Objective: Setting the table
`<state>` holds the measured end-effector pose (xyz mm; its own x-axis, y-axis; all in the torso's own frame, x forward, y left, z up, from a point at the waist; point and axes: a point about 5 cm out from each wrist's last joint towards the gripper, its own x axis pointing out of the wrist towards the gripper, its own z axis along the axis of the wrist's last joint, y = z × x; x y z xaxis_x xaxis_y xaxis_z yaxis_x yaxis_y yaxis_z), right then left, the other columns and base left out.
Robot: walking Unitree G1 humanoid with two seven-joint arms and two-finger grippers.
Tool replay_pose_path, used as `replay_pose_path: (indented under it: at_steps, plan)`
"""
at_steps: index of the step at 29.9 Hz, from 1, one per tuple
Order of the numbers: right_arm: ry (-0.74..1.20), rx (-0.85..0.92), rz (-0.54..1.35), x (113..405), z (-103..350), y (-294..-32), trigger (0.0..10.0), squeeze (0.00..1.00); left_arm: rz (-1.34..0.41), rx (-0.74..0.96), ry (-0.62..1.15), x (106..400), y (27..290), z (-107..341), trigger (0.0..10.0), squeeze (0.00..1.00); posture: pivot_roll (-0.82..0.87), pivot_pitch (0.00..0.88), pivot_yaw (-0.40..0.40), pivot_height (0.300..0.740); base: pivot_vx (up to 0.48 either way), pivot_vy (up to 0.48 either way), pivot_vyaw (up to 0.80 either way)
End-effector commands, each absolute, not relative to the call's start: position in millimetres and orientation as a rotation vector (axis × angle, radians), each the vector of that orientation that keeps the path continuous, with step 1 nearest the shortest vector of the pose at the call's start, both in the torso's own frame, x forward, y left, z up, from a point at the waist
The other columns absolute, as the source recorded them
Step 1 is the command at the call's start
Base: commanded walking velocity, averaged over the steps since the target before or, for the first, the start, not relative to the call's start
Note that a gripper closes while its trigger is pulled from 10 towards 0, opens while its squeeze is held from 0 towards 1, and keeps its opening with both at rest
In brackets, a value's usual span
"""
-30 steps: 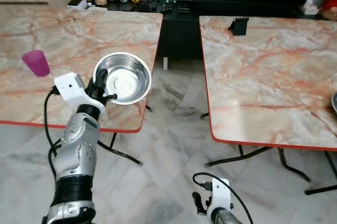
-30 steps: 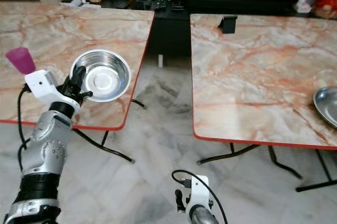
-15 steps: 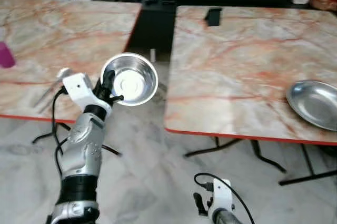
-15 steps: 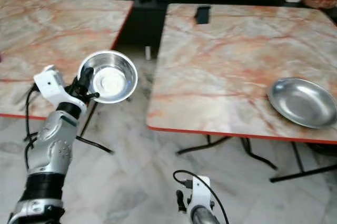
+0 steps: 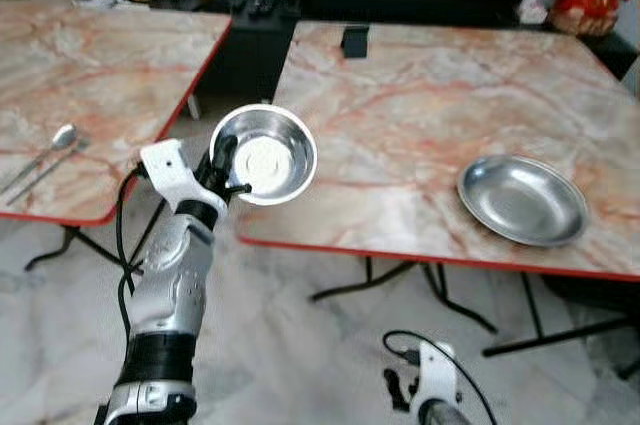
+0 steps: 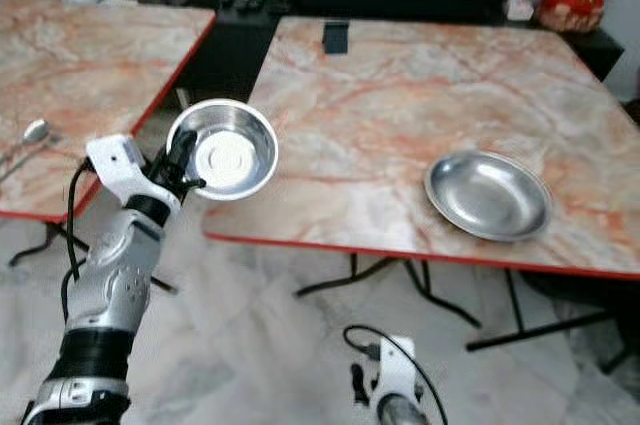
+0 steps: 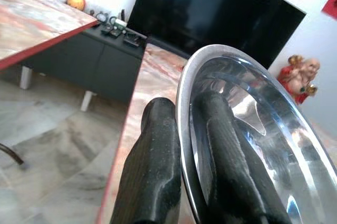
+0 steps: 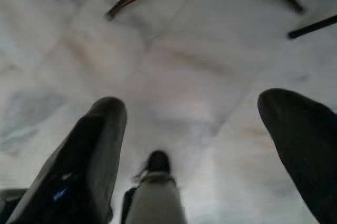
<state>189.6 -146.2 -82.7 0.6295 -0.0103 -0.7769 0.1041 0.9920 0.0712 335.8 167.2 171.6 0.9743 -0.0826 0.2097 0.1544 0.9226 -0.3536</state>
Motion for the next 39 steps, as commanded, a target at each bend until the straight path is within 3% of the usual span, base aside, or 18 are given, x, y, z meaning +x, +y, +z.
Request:
replay_pose_path:
  at_steps: [1, 39]
  plan:
    - [0.887, 0.121, -0.06, 189.0, -83.0, -139.9, 10.0, 0.0, -0.112, -0.365, -0.214, 335.8, 172.1, 174.7, 10.0, 0.0, 0.0, 0.0, -0.049, 0.74, 0.0, -0.315, 0.0]
    - [0.877, 0.105, -0.075, 190.1, -82.2, -142.0, 10.0, 0.0, -0.095, -0.265, -0.209, 334.8, 187.3, 173.1, 10.0, 0.0, -0.01, 0.014, -0.053, 0.74, 0.0, -0.313, 0.0]
